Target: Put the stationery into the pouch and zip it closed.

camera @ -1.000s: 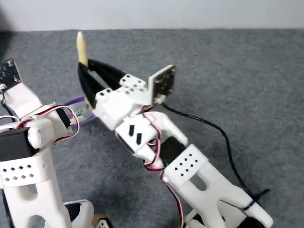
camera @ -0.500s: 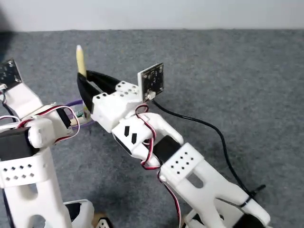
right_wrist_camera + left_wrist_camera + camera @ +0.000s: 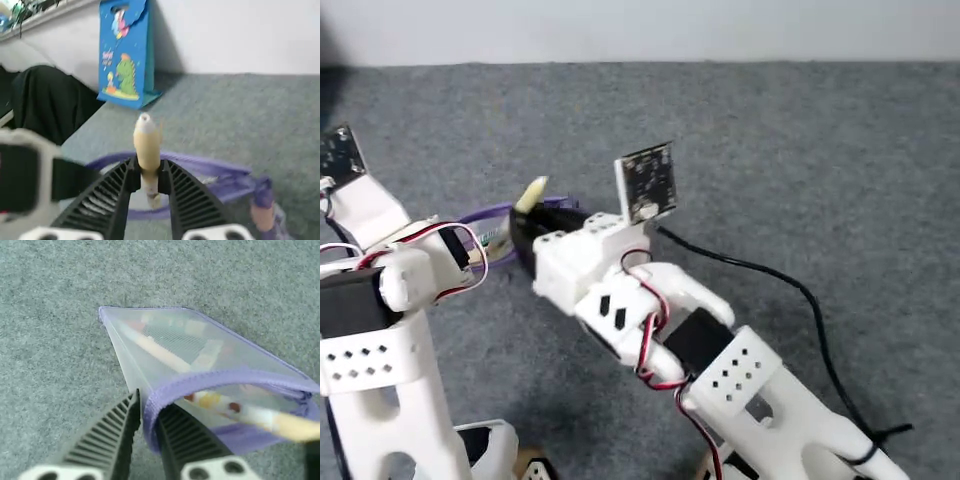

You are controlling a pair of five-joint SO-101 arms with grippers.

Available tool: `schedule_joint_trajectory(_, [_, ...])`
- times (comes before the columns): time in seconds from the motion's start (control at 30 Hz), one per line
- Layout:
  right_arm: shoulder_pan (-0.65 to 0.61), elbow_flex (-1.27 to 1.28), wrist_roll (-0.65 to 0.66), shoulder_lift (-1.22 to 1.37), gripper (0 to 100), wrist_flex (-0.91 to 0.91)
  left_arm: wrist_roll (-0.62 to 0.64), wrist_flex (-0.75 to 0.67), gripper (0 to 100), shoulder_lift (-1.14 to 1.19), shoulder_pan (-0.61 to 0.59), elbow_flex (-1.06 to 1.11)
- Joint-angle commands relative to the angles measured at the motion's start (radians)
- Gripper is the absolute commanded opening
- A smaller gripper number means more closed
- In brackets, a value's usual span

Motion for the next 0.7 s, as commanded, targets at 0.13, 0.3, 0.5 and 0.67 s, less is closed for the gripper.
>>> schedule_joint_trajectory(0.13, [-0.111, -0.063, -0.005, 0.076, 1.7, -0.021, 0.006, -0.006, 1, 0.011, -0.002, 0.002])
schedule_joint_trajectory(0.3, [-0.111, -0.075, 0.055, 0.133, 21.5, -0.012, 0.006, -0.003, 1, 0.005, -0.002, 0.002])
schedule_joint_trajectory(0.5, [-0.102, -0.176, 0.066, 0.114, 24.4, 0.130, 0.006, -0.005, 1, 0.005, -0.002, 0.002])
schedule_joint_trajectory(0.67, [-0.010, -0.244, 0.068, 0.061, 19.1, 0.228, 0.006, -0.005, 1, 0.005, -0.002, 0.002])
